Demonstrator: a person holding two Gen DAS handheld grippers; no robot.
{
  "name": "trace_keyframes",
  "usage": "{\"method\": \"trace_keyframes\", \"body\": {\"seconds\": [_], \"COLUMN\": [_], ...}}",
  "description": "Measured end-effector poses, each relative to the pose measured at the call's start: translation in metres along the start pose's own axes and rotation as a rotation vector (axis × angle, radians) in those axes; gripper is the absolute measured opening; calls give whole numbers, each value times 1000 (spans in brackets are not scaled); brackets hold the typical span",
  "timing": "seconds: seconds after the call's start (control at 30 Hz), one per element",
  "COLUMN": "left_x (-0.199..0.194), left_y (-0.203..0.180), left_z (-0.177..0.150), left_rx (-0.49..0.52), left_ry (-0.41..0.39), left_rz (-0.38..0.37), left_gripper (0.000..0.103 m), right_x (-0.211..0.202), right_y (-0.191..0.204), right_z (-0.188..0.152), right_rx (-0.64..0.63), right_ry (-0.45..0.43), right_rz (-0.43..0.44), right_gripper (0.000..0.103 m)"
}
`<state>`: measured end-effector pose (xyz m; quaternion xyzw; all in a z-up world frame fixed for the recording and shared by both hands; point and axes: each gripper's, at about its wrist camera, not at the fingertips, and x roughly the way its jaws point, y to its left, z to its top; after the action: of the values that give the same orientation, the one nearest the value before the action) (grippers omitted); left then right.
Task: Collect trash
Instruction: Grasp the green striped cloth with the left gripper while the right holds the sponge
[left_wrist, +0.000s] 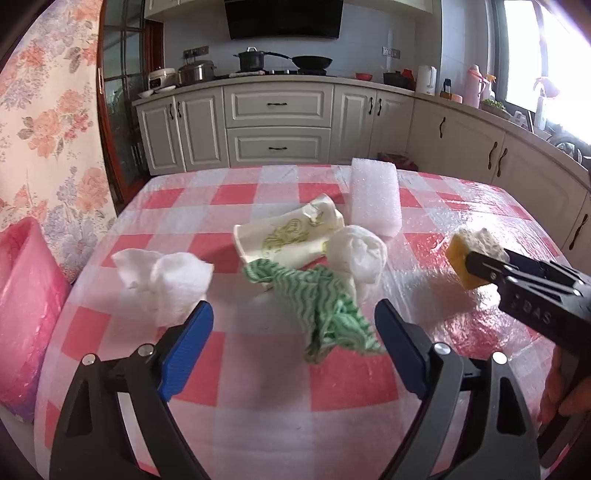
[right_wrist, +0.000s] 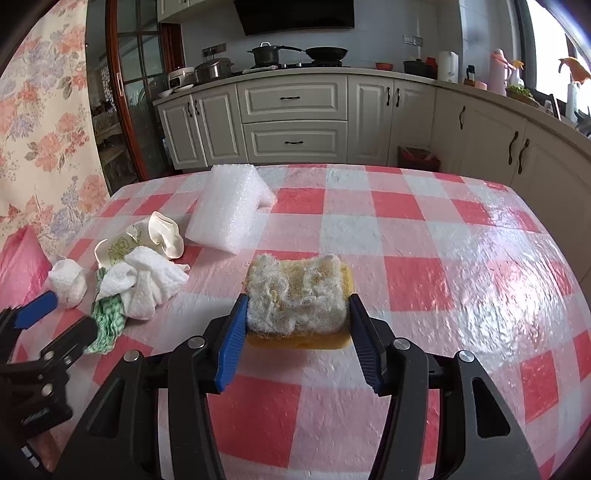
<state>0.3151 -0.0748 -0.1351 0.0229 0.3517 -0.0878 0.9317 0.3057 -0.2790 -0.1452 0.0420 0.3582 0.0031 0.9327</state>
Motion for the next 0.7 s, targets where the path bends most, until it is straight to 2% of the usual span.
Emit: {"method": "trace_keyframes", "body": {"seconds": [0.27,0.33,0.4,0.5,0.7], "left_x": [31,34,37,37,16], "left_y": [-7,-5,-3,0,5], "left_z": [7,6,6,5,-1], "left_rx": [-21,-29,-35,-47,-74], "left_ry": [99,111,124,121,54], "left_rz": [15,14,5,-2,-1], "left_gripper": [60,53,40,31,26], "right_x": [-6,-7,-8,-8,-10], "right_y": [-2,-1,-1,-3,-7], "right_z": [-1,-1,-2,-2,-2], "right_rx": [16,10,9,20,37], "right_ry": [-24,-31,-34,-36,-48], "right_rz": [-6,-7,-9,-14,-20], "right_gripper": [52,52,52,52,52]}}
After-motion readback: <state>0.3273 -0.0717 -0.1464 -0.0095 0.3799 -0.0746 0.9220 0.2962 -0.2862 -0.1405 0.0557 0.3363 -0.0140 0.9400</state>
